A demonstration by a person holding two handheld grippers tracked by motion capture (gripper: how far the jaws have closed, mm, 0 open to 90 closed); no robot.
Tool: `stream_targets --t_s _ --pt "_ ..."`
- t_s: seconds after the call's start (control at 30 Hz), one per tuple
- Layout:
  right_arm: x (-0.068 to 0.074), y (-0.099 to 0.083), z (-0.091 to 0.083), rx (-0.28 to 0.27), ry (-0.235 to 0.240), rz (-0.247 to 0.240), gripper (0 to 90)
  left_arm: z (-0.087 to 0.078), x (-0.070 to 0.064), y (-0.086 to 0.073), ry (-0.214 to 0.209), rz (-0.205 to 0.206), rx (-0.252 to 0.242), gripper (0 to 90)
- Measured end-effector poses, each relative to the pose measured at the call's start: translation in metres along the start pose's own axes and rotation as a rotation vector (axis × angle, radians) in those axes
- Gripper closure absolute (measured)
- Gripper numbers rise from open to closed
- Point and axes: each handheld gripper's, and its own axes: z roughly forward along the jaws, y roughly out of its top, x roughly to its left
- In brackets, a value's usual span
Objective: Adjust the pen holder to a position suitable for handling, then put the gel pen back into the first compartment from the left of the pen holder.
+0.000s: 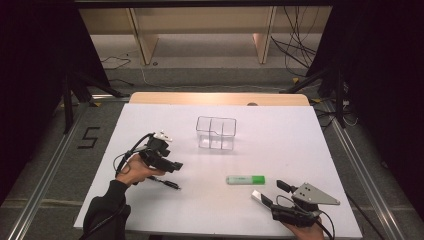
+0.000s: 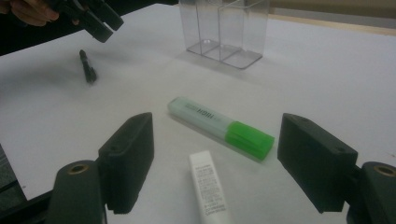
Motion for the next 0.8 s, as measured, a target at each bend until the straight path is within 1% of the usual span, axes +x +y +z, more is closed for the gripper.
stream_targets --t_s 0.03,0.17,0.23,0.3,0.53,0.6,0.7,0.73,0.77,0.8 --pt "0.000 0.000 0.000 0.000 0.001 0.001 27.9 -0.001 0.001 0.000 -0.002 0.007 0.005 23.6" --pt "-0.001 0.000 0.000 0.000 0.003 0.004 26.7 -0.006 0.002 -0.003 0.003 0.006 0.005 22.1" --pt "-0.001 0.000 0.000 -0.002 0.003 0.006 26.3 -0.008 0.002 -0.006 -0.004 0.007 0.012 21.8" --pt "-0.001 0.000 -0.001 -0.002 0.005 0.008 26.2 -0.010 0.003 -0.008 -0.006 0.023 0.026 21.6" --pt "0.000 -0.001 -0.001 0.003 -0.001 0.004 26.2 -0.012 0.003 -0.015 -0.011 0.046 0.064 21.3" --pt "0.001 -0.001 -0.003 0.004 -0.004 0.005 26.2 -0.012 0.003 -0.015 -0.003 0.060 0.077 21.3" --pt "-0.001 -0.002 -0.003 0.004 -0.007 0.007 26.2 -0.013 0.001 -0.016 -0.003 0.078 0.101 21.4" --pt "-0.001 -0.002 -0.003 0.002 -0.007 0.010 26.2 -0.012 0.001 -0.016 -0.003 0.081 0.101 21.4" --pt "-0.001 -0.002 -0.003 0.003 -0.007 0.009 26.2 -0.013 0.000 -0.017 -0.003 0.092 0.110 21.5" --pt "-0.001 -0.002 -0.003 0.004 -0.008 0.009 26.2 -0.013 -0.001 -0.018 -0.004 0.092 0.114 21.6"
